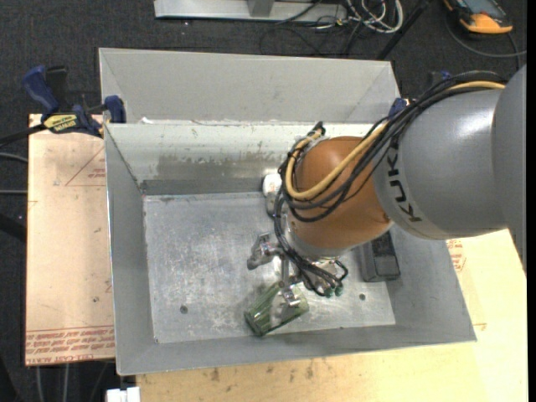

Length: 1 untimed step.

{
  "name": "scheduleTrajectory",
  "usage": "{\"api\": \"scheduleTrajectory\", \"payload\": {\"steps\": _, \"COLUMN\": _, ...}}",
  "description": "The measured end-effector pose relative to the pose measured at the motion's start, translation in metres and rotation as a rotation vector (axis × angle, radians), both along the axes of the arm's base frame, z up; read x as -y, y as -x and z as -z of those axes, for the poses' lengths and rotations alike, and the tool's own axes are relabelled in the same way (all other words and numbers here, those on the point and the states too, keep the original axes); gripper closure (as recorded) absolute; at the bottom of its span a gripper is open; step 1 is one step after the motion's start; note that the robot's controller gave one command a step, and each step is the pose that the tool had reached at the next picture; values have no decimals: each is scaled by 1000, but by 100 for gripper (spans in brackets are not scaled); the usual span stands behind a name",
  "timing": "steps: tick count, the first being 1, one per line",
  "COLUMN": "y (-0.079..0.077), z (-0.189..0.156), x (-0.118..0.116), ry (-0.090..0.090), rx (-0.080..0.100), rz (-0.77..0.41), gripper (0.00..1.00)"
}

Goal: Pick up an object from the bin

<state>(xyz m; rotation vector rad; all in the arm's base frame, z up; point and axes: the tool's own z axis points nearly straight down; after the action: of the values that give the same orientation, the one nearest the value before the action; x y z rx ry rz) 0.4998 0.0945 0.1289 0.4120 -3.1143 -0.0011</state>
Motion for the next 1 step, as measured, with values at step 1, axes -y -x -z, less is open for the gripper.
{"api": "scheduleTrajectory", "payload": {"steps": 1, "y": 11, "z": 29, "x": 37, "ry": -2, "rx": 4, "rz": -366, "gripper": 100}}
